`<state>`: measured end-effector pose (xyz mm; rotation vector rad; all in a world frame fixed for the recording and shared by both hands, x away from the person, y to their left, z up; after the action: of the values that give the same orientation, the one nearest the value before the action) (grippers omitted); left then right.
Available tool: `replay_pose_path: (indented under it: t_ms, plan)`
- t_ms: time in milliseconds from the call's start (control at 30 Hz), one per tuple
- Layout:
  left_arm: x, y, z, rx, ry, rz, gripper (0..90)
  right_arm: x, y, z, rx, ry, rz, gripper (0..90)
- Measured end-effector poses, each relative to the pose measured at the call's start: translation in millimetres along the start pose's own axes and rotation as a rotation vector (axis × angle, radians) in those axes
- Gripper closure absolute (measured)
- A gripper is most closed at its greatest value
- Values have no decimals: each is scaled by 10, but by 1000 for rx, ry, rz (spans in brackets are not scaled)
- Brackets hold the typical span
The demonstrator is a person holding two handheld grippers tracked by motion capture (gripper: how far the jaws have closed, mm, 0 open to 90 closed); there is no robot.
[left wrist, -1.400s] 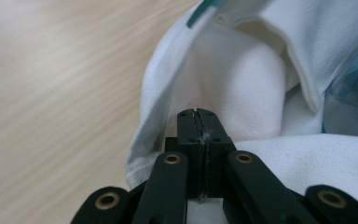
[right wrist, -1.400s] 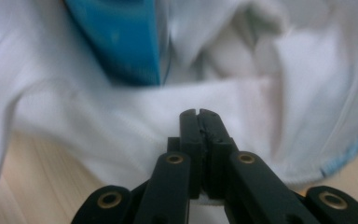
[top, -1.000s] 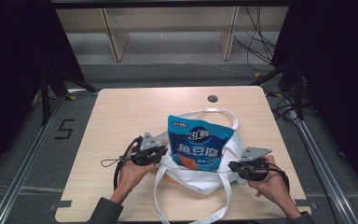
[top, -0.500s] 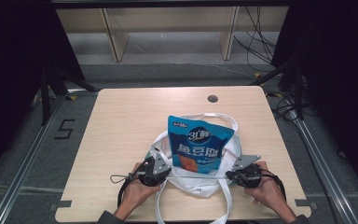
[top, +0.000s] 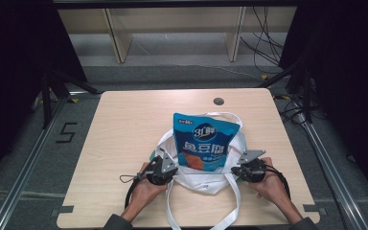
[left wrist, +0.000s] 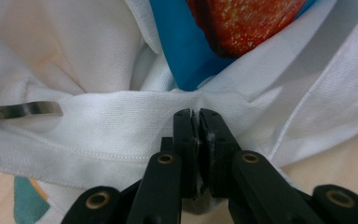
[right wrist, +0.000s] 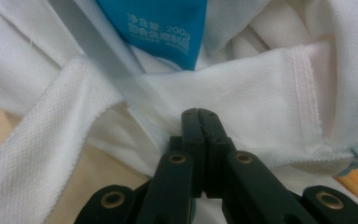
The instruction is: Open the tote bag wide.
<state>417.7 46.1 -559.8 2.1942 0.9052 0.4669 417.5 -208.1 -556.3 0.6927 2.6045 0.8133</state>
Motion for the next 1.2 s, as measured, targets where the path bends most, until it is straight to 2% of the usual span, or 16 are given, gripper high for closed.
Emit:
replay_pose_path:
  t_ms: [67, 100, 267, 333, 367, 500, 533, 633, 667, 700, 833, 1000, 1033, 1067, 1133, 1200]
  plan:
    - [28, 33, 46, -5, 0, -15, 846, -80, 26, 36, -9, -3, 23, 900]
    - [67, 49, 64, 9, 15, 2, 847, -138, 41, 61, -12, -16, 23, 900]
    - [152, 130, 173, -19, 19, -36, 847, -373, 117, 170, -23, -35, 65, 900]
    - [204, 173, 224, -15, 27, -50, 847, -459, 152, 215, -23, -52, 63, 900]
    - [220, 184, 238, -16, 31, -56, 847, -500, 173, 237, -20, -54, 80, 900]
    - [300, 241, 304, -20, 39, -61, 847, -634, 231, 311, -27, -76, 92, 900]
    - [322, 247, 319, -18, 42, -60, 847, -666, 242, 326, -30, -78, 79, 900]
    - [363, 278, 356, -27, 43, -74, 847, -709, 267, 359, -38, -78, 119, 900]
    - [381, 283, 361, -25, 44, -71, 847, -745, 277, 372, -50, -87, 89, 900]
    - [385, 285, 360, -27, 43, -75, 847, -734, 274, 368, -40, -89, 107, 900]
    - [412, 300, 381, -32, 51, -75, 847, -759, 288, 386, -51, -86, 92, 900]
    - [438, 323, 417, -36, 56, -80, 847, -809, 292, 402, -52, -76, 140, 900]
    - [444, 327, 415, -34, 50, -78, 847, -854, 304, 423, -69, -92, 130, 900]
    - [456, 333, 425, -41, 55, -82, 847, -857, 307, 431, -70, -98, 145, 900]
    - [464, 336, 431, -40, 56, -80, 847, -882, 322, 442, -71, -102, 132, 900]
    - [483, 342, 437, -42, 58, -76, 847, -886, 327, 453, -72, -102, 140, 900]
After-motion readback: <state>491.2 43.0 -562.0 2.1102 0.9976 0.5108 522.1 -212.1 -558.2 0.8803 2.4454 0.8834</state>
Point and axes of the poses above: each handheld gripper's, and its own axes: z roughly forward along the jaws, y roughly out of its top, x roughly to its left, the point moved 8 cm from there along z, roughly forward along the jaws, and after that the axes turned 7 degrees about -z, right-handed, at the moved point
